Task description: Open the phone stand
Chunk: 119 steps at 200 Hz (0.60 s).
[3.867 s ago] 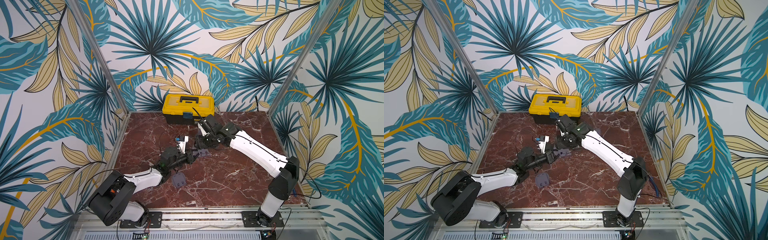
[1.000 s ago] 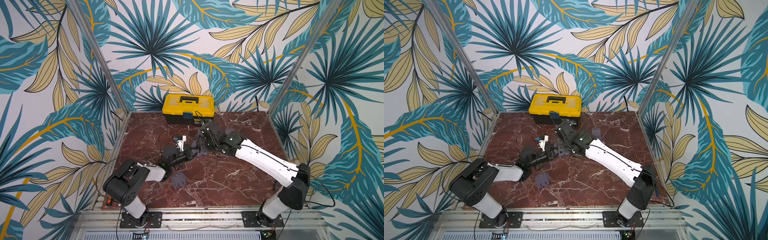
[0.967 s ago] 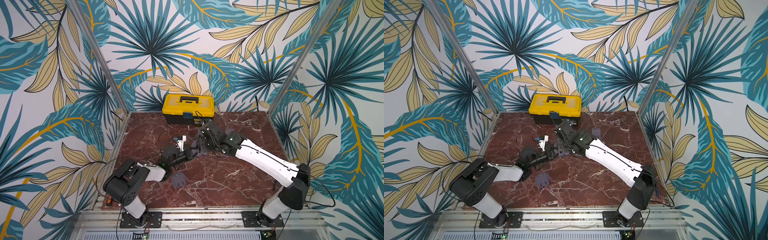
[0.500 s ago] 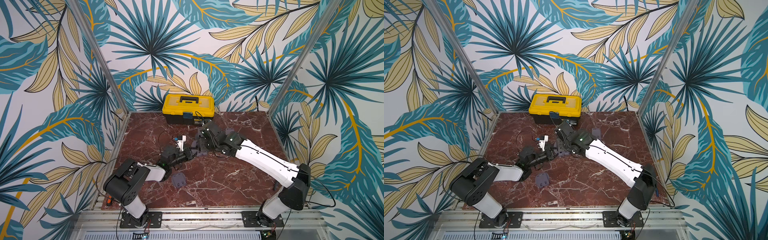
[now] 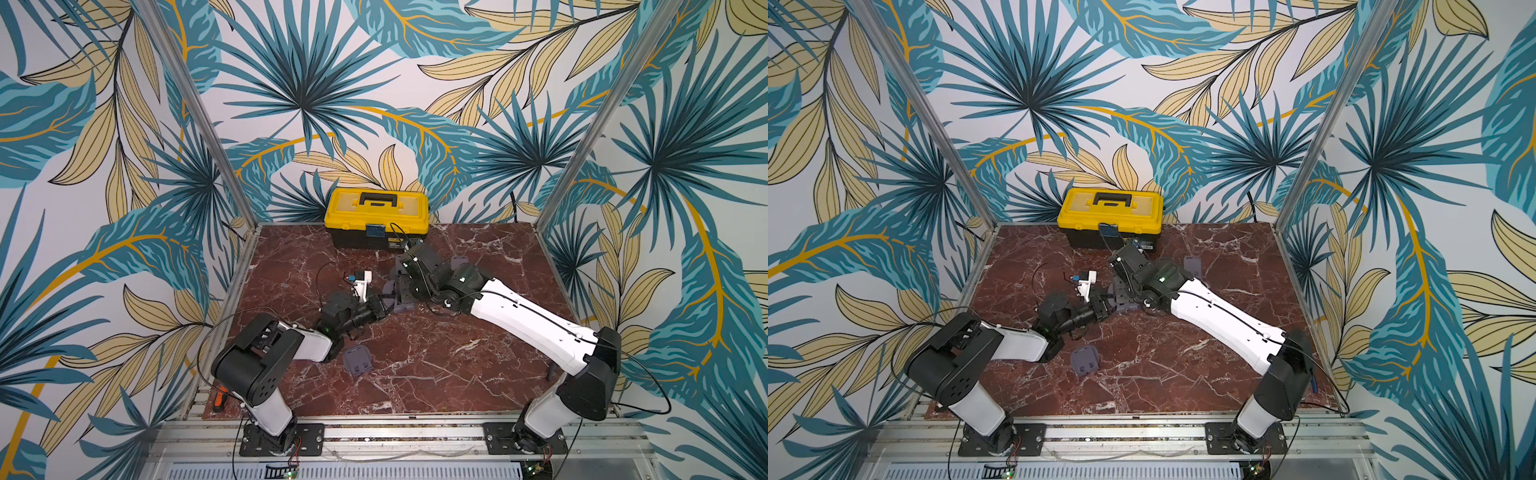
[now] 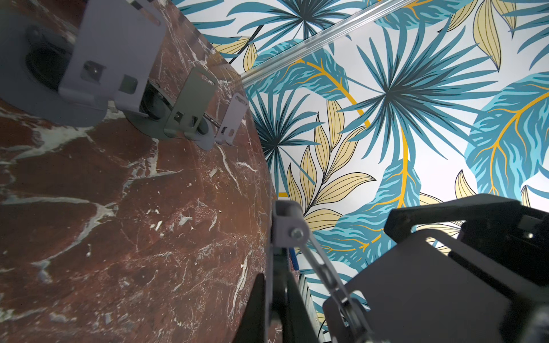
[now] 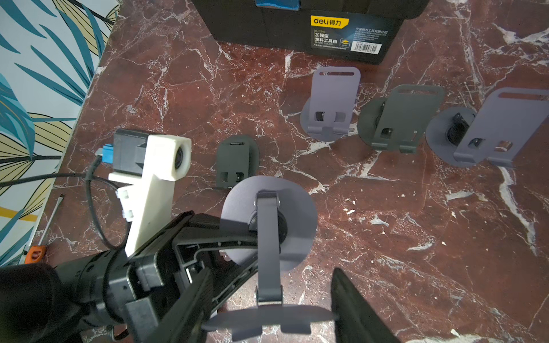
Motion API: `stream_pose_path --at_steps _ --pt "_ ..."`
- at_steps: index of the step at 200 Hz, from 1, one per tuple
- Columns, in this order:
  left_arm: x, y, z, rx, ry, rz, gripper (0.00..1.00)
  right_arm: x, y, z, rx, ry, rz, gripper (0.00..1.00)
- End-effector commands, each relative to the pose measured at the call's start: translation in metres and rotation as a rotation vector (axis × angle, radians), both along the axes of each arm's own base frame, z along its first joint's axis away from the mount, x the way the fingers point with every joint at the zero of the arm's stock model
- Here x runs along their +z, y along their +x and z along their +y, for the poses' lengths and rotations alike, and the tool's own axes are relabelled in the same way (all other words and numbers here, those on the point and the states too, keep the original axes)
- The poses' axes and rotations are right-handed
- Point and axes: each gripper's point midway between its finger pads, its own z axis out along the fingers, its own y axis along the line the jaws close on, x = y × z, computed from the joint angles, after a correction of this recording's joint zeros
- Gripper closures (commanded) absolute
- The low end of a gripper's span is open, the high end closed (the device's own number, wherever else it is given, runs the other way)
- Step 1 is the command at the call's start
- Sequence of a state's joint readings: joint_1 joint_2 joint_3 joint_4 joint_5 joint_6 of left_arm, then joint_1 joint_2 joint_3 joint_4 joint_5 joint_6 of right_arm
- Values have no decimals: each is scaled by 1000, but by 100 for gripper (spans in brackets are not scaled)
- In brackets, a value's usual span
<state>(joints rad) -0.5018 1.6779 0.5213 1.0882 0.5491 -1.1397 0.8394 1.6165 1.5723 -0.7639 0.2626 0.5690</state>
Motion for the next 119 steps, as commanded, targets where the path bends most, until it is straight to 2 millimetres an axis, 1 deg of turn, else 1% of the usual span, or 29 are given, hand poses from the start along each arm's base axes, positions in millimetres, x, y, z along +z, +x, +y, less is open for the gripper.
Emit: stream_pose_path --at_steps 1,26,52,65,95,119 --pt "-46 37 43 242 48 184 100 16 -31 -7 41 26 35 65" --pt "-46 36 42 233 51 183 100 16 -30 -7 40 23 33 64" --pt "-42 33 37 199 57 159 100 21 -27 -8 37 16 13 55" --pt "-38 31 33 170 59 138 100 27 -24 -8 30 14 -6 47" --pt "-28 25 19 100 62 89 100 40 -19 -7 36 19 -47 36" --pt "-22 23 9 68 60 64 100 47 -16 -5 43 20 -65 28"
